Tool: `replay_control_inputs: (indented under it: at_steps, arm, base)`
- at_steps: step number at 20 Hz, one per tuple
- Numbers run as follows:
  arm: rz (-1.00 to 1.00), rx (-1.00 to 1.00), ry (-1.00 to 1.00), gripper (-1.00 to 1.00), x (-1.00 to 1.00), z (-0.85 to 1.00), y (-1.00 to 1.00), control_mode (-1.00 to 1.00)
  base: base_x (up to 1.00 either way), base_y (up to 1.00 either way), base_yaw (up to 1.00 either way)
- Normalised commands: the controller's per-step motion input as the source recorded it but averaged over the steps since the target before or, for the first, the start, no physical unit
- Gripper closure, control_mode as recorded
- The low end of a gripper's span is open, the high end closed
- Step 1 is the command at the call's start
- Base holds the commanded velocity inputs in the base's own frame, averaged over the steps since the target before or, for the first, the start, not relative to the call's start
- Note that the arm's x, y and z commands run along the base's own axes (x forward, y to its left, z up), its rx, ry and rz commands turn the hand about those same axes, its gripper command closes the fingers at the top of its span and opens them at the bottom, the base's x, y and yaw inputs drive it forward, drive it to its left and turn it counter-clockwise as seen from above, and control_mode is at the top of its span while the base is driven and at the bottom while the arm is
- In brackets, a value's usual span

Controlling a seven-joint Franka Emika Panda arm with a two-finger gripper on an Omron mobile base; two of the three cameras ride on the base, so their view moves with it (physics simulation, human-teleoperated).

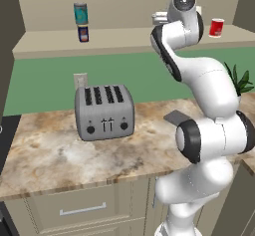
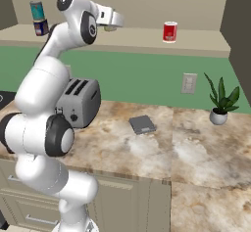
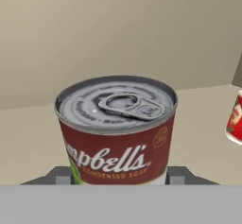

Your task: Stack two cans on top of the other two cans in the cabinet.

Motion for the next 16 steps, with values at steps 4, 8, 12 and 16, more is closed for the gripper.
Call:
replay_control_inputs:
  at_steps: [4, 8, 12, 16]
  arm:
    - [-0.2, 0.0, -0.02, 1.0, 0.02, 0.28, -0.28, -1.0]
    - [-0.14, 0.0, -0.02, 1.0, 0.02, 0.3, -0.28, -1.0]
    - [-0.03, 0.0, 0.0, 1.0, -0.01, 0.23, -0.34, -1.0]
    - [0.0, 0.0, -0.03, 1.0, -0.14, 0.1, -0.35, -1.0]
  base:
    - [0.0, 0.0, 0.0]
    - [0.0, 0.0, 0.0]
    - [0.0, 0.0, 0.0]
    - [0.0, 0.0, 0.0]
